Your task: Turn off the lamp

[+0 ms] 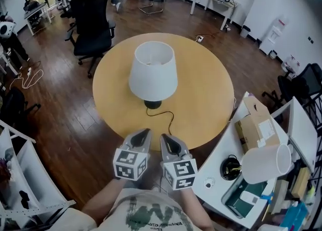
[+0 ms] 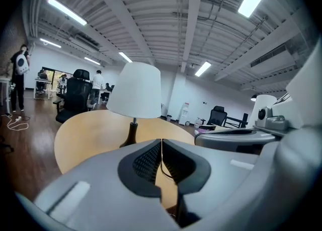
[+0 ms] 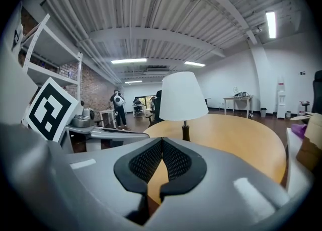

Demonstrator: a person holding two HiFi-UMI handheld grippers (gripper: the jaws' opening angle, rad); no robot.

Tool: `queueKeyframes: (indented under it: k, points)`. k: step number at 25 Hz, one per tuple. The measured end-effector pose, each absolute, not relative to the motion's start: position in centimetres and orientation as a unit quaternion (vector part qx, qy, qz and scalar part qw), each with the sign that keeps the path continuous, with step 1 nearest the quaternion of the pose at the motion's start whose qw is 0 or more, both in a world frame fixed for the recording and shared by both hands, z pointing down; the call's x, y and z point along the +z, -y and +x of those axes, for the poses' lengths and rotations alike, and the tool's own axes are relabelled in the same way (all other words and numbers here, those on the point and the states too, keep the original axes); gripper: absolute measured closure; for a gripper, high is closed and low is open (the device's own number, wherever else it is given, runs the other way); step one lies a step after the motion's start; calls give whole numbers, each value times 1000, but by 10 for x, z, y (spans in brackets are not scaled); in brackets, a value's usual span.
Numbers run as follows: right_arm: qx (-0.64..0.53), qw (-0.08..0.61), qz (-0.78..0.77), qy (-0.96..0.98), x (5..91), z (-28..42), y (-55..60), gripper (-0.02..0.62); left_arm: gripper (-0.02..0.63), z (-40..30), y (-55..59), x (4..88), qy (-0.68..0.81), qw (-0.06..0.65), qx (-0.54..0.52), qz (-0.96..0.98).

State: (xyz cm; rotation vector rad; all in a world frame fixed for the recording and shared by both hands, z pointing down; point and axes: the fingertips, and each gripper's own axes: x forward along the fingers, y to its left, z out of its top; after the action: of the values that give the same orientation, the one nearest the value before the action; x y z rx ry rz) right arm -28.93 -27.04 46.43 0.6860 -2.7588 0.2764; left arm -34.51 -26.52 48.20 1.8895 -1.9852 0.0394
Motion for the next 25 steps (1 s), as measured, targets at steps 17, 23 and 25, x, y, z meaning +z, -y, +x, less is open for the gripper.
queueKeyframes:
  k: [17,23,25]
  points:
    - [75,87,213,970,436,-281,218,595,601,-325,196,443,746,141,-21,650]
    - [75,83,212,971,438,-273,210,595,601,-315,188,444,745,138,-22,653]
    - [76,81,212,971,439,-270,208,595,601,-312,187,444,744,136,-23,654]
